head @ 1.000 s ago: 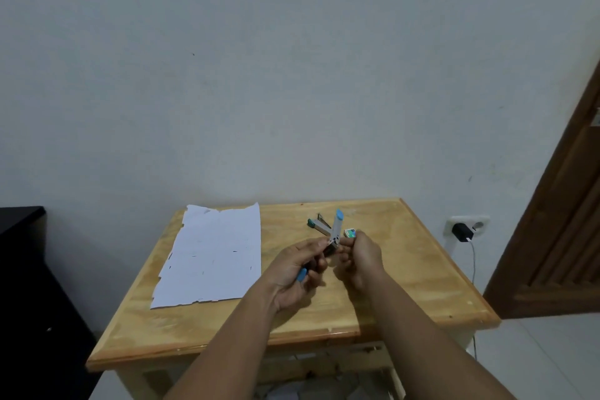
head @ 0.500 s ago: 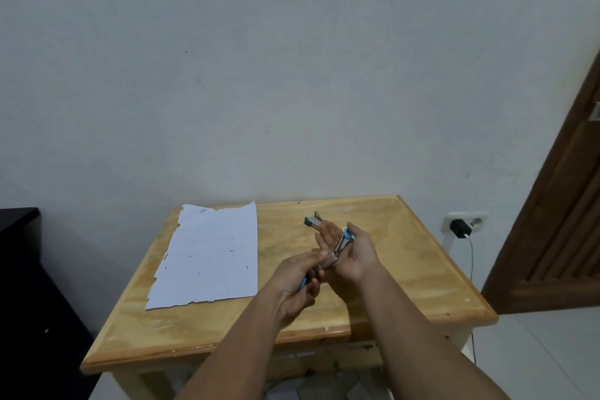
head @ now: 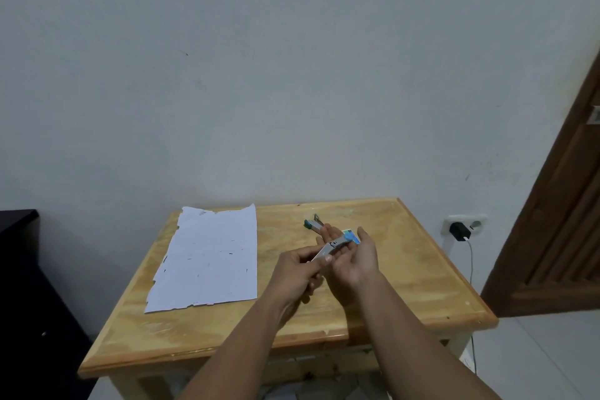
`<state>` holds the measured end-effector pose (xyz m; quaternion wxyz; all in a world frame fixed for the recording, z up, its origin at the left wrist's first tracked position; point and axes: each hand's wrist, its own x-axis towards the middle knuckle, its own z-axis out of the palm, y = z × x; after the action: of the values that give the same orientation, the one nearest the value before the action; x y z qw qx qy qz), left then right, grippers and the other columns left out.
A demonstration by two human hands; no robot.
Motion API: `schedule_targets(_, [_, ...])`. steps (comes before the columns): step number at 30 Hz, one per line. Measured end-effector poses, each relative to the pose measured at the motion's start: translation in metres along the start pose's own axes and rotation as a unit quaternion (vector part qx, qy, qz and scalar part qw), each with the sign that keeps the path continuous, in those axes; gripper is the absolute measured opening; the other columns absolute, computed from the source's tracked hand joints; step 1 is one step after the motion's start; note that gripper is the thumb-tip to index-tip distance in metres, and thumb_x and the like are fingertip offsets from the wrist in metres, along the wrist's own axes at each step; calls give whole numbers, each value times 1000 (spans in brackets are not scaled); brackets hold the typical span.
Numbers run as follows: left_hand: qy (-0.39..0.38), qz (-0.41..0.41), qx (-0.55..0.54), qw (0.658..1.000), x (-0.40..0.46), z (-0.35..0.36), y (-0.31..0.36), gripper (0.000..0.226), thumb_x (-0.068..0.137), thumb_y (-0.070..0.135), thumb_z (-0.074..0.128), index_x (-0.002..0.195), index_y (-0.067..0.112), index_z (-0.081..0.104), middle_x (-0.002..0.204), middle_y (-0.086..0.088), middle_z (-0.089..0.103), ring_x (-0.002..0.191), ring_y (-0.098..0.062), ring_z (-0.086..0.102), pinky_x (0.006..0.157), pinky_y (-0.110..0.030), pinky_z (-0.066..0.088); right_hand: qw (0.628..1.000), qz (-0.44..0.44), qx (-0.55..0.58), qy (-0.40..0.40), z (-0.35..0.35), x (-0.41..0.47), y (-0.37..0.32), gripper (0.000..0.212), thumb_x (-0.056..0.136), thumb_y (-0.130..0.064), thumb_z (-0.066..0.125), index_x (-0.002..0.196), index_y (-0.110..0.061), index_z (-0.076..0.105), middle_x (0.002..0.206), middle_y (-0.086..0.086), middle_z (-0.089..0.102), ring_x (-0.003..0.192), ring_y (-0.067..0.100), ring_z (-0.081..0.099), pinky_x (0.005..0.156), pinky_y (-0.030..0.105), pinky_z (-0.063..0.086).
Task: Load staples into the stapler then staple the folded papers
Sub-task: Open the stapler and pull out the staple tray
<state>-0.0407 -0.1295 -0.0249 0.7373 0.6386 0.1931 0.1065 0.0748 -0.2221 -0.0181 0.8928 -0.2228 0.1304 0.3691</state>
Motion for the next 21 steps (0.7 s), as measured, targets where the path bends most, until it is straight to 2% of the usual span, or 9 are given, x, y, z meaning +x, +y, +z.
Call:
schedule_targets(5, [-18,10,-5,1000,-3,0,5,27,98,20,74,122,31,79,61,3,57,52,-10,40,49,-30,29,1000,13,22,4,1,1,-2,72,103,-56,48,133,8,57,116,28,74,119,37,68,90,48,56])
schedule_targets(7, [-43,5,-21,999,-4,-2,6,28,98,20,74,123,31,79,62,2,52,54,-12,38,49,-31,24,999,32,28,9,2,3,0,76,101,-60,47,133,8,58,114,27,75,118,37,68,94,48,55])
schedule_targets(9, [-72,3,-35,997,-3,-2,6,30,96,20,75,124,30,79,64,0,46,57,-14,35,53,-34,19,999,38,27,-1,6,2,0,79,103,-61,42,134,10,57,111,27,75,117,37,67,93,47,57])
schedule_targets(11, [-87,8,-53,995,-2,0,4,30,96,16,74,124,27,79,70,-1,44,59,-12,34,54,-30,23,999,28,33,-18,11,-1,-2,80,103,-62,39,131,11,59,108,26,75,115,37,68,88,46,61])
schedule_targets(15, [-114,10,-134,984,2,2,5,34,93,13,73,126,17,78,78,-2,49,59,-8,33,51,-18,31,998,25,56,-28,10,-3,-6,81,100,-67,41,128,8,58,112,24,75,116,41,68,106,46,51])
schedule_targets(17, [-134,-7,-134,982,3,1,6,35,94,13,71,129,16,76,74,-1,47,58,-7,34,51,-18,33,998,33,52,-33,8,-4,-7,85,99,-69,41,129,8,58,114,24,75,121,40,66,100,46,55])
schedule_targets(19, [-135,-28,-101,985,3,1,5,32,98,13,69,129,17,76,71,2,47,58,-7,36,52,-18,34,998,31,40,-38,10,-7,-7,88,99,-71,39,127,9,61,110,22,77,113,36,69,84,42,64])
schedule_targets(21, [-146,-50,-137,978,5,-1,3,36,98,14,69,133,15,73,75,2,55,58,-5,38,51,-18,35,998,31,44,-37,11,-10,-7,85,100,-69,37,125,9,62,106,21,78,104,35,71,80,40,63])
